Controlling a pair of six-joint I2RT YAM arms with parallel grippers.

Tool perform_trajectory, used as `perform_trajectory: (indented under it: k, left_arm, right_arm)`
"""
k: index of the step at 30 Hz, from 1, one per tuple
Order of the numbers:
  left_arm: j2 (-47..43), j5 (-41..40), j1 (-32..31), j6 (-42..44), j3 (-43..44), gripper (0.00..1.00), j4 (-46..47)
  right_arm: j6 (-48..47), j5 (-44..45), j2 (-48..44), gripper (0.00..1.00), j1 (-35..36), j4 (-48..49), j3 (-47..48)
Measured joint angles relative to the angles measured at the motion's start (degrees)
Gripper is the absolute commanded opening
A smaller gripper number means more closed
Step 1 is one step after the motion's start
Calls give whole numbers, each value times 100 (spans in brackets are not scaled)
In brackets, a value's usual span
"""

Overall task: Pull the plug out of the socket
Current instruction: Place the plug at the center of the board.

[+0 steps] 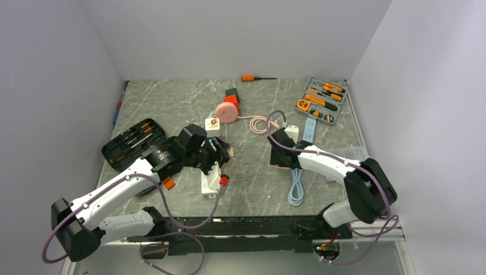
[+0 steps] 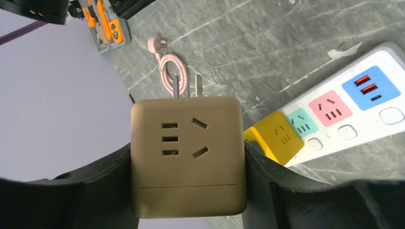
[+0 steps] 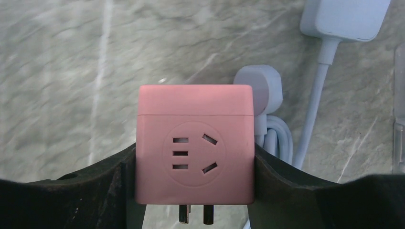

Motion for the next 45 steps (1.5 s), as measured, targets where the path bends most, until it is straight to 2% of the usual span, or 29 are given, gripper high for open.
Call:
perform_trajectory:
  k: [4, 5, 7, 11, 12, 17, 22, 27, 29, 32, 37, 40, 43, 45]
  left_arm:
    - [192, -37, -162, -92, 48, 0, 0]
    - [221, -37, -210, -122, 52, 0, 2]
    - [313, -37, -319, -201, 92, 0, 4]
    - [660, -35, -525, -444, 240, 0, 33]
    - [734, -33, -560, -485, 262, 0, 46]
    - [1366, 24, -767, -857, 426, 0, 179]
    - [2090, 52, -929, -1086, 603, 0, 284]
    - [3056, 48, -1093, -1740, 1325, 1, 223]
    - [3458, -17, -1172, -2157, 1727, 9, 258]
    - [4065, -136, -1375, -2710, 2356, 15, 264]
    - [4881, -155, -1725, -3270, 2979, 27, 197]
    - [5200, -149, -1825, -3335, 3056, 32, 94]
    - [5464, -155, -1823, -3447, 3102, 48, -50]
    - [5689, -136, -1814, -3554, 3333, 54, -201]
  right_arm:
    - [367, 98, 461, 0, -404, 68, -11]
    - [457, 131, 485, 5, -483, 118, -11]
    - [629, 181, 516, 20, -634, 166, -13]
    - [804, 341, 514, 66, -800, 190, -55]
    - [807, 350, 507, 75, -809, 197, -63]
    - [839, 387, 466, 99, -813, 175, -136]
    - [754, 254, -17, 100, -817, 44, -144]
    - [597, 179, -1294, 98, -852, -66, -79]
    - [516, 232, -1707, 98, -903, -63, 7]
    - [385, 313, -2087, 98, -1141, -35, 107]
    - [348, -4, -1939, 98, -1963, -70, 166]
    - [348, -166, -1873, 98, -2107, -92, 166]
    - [350, -219, -1893, 98, -2114, -90, 160]
    - [352, -229, -1987, 98, -2111, -50, 66]
